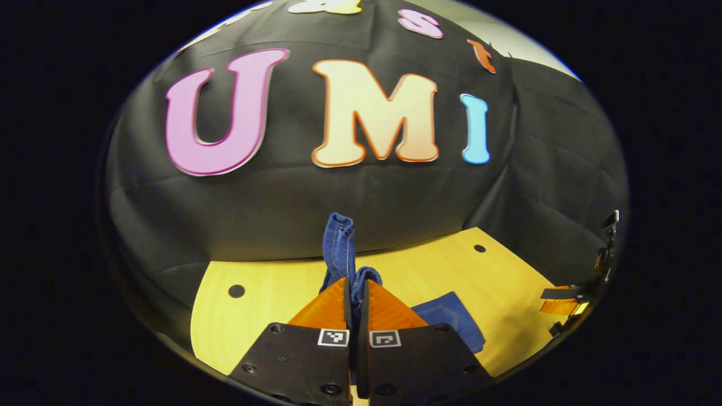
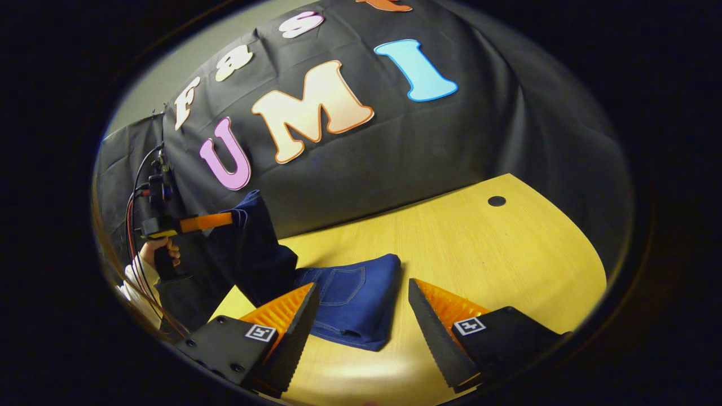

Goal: Grasp the waist and the cuffs of the jeans and fold them to make the two legs overlap; first hold the waist and fold one-third of the jeans toward the cuffs, then hold the cuffs and fold the remaining one-third in the same direction to finish folding.

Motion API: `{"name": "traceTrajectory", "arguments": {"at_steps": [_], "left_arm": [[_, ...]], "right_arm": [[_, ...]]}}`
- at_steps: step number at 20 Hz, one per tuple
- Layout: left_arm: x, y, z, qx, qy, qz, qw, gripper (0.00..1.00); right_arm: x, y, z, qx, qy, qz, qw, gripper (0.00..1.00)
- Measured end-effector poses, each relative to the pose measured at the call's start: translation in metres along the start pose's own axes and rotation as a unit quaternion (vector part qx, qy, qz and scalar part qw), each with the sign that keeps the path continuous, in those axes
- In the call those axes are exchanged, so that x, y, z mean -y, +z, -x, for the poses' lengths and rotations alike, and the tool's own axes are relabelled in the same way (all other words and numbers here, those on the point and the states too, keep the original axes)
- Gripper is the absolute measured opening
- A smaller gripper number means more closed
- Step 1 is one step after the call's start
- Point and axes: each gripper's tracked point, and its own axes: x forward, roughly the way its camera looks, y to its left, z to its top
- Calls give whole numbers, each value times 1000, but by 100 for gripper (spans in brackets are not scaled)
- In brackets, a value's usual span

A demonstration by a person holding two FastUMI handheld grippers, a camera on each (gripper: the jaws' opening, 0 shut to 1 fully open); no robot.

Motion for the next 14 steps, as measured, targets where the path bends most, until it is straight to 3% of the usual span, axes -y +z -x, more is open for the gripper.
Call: {"name": "traceTrajectory", "arguments": {"at_steps": [7, 14], "left_arm": [[96, -26, -43, -52, -10, -48, 997, 0], [183, -147, -39, -119, -20, -110, 987, 0]], "right_arm": [[35, -14, 14, -11, 3, -15, 1000, 98], [66, -19, 28, -20, -3, -22, 1000, 98]]}}
